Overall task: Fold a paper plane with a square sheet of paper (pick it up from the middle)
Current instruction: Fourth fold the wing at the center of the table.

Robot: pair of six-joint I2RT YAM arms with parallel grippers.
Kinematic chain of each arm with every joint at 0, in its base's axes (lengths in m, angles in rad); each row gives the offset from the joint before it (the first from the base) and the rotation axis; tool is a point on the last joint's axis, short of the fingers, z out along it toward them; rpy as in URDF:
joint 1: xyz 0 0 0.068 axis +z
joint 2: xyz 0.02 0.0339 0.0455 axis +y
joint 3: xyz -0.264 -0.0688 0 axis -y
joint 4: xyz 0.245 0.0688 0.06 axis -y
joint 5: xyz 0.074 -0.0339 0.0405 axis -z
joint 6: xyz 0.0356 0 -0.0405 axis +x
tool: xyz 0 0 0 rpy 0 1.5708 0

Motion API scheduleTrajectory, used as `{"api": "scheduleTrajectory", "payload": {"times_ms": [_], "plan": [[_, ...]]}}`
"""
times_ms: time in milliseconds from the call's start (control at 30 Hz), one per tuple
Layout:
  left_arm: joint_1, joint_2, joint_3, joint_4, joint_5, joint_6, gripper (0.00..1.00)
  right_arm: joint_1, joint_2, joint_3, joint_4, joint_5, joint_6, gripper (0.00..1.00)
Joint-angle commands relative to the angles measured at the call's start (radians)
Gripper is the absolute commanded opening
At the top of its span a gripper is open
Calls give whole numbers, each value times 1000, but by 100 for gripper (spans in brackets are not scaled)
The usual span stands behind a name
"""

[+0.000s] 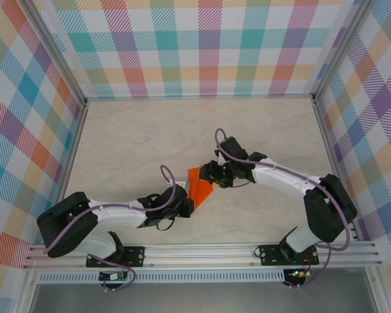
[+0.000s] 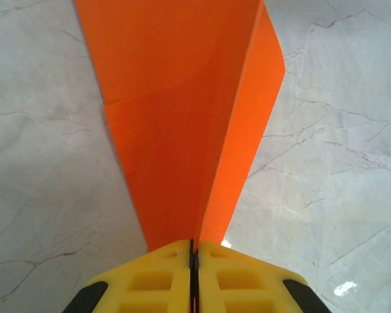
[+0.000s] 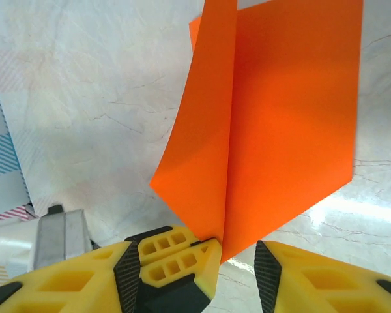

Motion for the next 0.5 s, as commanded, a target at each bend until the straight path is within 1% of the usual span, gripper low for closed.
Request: {"api": "scheduleTrajectory", "payload": {"times_ms": [0, 200, 333, 467], "plan": [[47, -8, -31, 93, 104, 6, 9, -5, -18, -37, 18, 2, -5, 47], [106, 21, -55, 147, 210, -6, 9, 2, 25, -70, 135, -97, 20, 24], [136, 54, -52, 160, 266, -17, 9, 17, 67, -69, 220, -139, 46, 17], [162, 75, -65, 188, 296, -42, 9, 30, 134, -46, 273, -162, 70, 15]]}}
